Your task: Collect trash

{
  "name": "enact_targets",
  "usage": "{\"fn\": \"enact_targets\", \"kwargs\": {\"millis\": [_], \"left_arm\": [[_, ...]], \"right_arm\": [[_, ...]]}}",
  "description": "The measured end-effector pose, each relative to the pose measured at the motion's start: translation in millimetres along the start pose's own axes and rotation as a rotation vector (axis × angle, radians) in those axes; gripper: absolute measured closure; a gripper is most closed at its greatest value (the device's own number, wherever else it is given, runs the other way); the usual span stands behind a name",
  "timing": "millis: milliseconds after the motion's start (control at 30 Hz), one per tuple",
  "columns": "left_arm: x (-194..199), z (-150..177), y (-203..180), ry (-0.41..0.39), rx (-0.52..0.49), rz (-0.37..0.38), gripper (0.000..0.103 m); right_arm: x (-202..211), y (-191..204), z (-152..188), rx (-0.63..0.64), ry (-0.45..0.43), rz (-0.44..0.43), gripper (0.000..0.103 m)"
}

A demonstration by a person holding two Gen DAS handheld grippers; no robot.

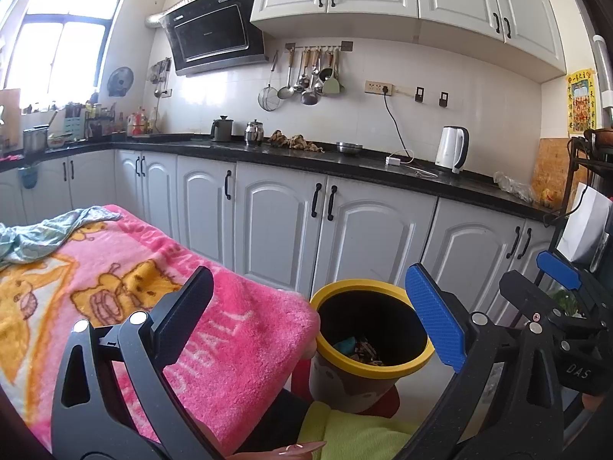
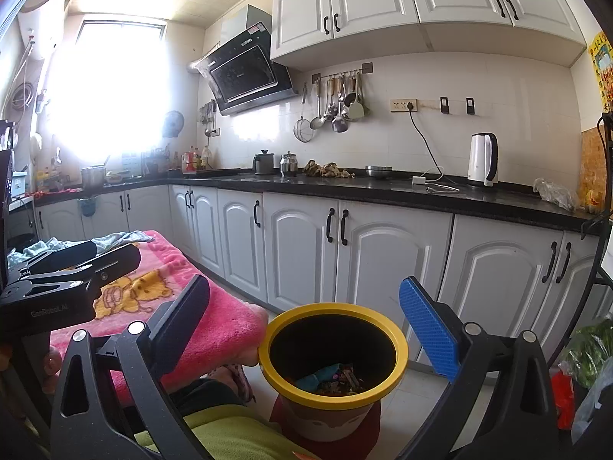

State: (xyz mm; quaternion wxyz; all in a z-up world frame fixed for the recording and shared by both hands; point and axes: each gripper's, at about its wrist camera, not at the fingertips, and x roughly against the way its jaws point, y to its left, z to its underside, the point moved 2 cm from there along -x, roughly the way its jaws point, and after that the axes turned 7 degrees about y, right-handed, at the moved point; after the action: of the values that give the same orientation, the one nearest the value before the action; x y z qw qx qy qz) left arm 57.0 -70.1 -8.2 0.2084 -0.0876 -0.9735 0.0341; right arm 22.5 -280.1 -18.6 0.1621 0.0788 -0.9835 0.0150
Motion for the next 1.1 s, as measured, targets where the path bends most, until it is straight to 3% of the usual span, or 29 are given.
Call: {"fn": "enact_targets", "kwargs": {"millis": [1100], "left_arm": [[1.2,-2.6,2.5,-0.004,0.0,-0.002,0.011]], "right_arm": [[0.5,0.8,1.6,-0.001,0.005,0.002,0.006]]}}
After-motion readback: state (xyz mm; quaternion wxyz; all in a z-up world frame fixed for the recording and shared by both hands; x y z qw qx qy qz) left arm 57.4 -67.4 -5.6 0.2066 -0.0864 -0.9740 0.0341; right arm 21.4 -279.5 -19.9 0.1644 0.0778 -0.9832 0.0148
